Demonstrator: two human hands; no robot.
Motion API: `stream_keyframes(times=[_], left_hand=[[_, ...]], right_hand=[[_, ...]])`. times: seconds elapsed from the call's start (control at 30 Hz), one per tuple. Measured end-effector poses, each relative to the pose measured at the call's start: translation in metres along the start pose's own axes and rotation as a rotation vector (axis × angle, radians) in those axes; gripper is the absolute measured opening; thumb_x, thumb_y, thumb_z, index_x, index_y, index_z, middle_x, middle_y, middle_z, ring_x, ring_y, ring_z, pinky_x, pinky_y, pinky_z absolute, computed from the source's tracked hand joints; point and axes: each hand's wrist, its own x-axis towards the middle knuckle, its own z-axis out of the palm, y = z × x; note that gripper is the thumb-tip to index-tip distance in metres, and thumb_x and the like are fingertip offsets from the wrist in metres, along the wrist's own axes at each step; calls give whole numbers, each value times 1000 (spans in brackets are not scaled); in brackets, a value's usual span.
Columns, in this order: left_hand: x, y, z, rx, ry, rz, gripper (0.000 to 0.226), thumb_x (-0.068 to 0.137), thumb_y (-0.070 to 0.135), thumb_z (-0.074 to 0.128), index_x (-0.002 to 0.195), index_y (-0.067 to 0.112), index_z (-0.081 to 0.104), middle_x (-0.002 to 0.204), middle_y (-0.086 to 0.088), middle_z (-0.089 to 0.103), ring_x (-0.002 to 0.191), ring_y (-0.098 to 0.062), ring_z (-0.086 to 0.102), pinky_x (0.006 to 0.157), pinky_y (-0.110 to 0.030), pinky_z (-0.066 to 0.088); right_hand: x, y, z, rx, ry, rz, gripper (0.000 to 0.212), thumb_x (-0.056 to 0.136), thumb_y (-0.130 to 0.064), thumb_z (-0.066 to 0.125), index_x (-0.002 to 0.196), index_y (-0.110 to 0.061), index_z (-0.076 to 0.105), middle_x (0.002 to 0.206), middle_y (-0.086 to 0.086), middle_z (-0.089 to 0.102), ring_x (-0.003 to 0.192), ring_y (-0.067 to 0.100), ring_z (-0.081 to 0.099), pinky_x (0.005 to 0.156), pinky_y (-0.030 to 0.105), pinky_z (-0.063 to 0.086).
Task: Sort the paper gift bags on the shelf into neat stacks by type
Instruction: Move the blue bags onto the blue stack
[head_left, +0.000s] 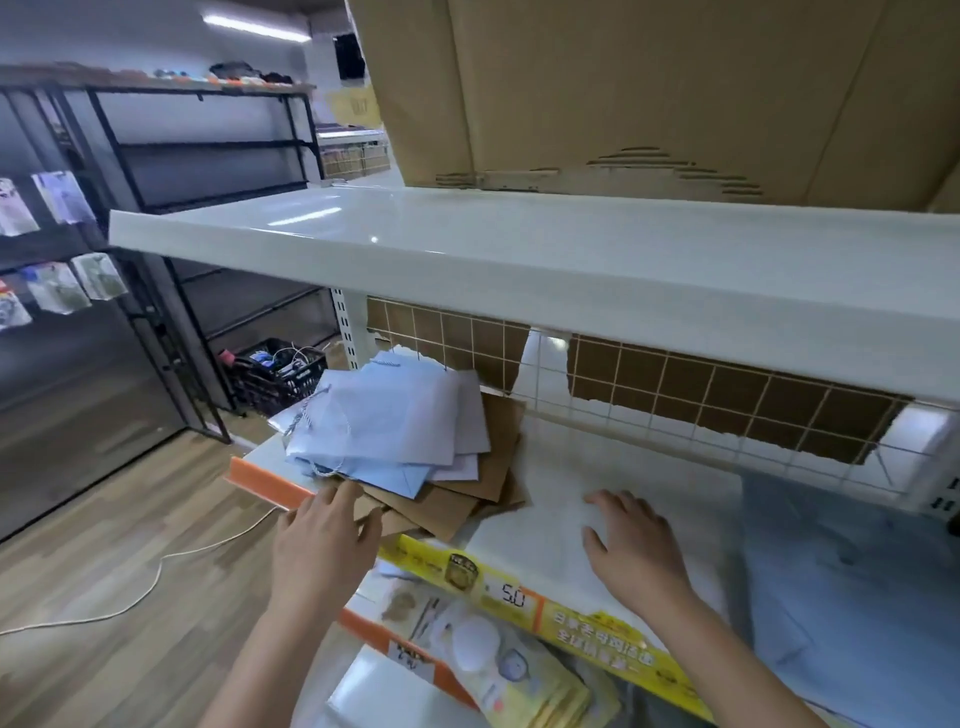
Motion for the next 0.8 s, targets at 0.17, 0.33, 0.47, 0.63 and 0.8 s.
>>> stream_keyframes(times=[0.17, 0.33, 0.47, 0.63, 0.8], left_hand=[[55, -46, 20, -26, 17, -81, 45, 87, 45, 59, 119, 14, 58, 116, -10, 60, 109, -33, 55, 85, -43, 39], [118, -78, 34, -33, -65, -236, 64, 91, 55, 44, 134, 9, 47, 137, -11, 49, 125, -31, 44, 96, -43, 34], [150, -87, 48, 8, -180, -252, 67, 83, 66, 50, 114, 6, 51, 118, -16, 57, 112, -33, 53, 89, -43, 36], [176, -96, 53, -44, -259, -180, 54, 82, 62, 56, 96, 10, 52, 103, -11, 65, 100, -30, 59, 83, -39, 34], [180, -103, 55, -168, -321, -245, 73, 71, 74, 59, 100, 9, 43, 106, -14, 63, 101, -33, 59, 86, -42, 39]], right_hand=[[30, -43, 19, 37, 12, 63, 38, 96, -32, 43, 134, -28, 43, 136, -4, 47, 127, 20, 42, 102, 34, 34], [67, -92, 34, 15, 0, 124, 36, 97, -32, 41, 131, -23, 44, 131, 1, 50, 123, 24, 45, 97, 37, 40], [85, -118, 46, 62, -20, 211, 36, 97, -33, 40, 132, -25, 46, 132, 0, 50, 123, 23, 45, 99, 37, 40], [103, -139, 61, 114, -9, 323, 35, 100, -30, 36, 130, -18, 46, 132, 6, 50, 123, 26, 45, 99, 37, 40], [125, -158, 71, 219, 43, 364, 39, 101, -30, 34, 137, -17, 39, 131, 7, 51, 118, 26, 51, 94, 39, 46]])
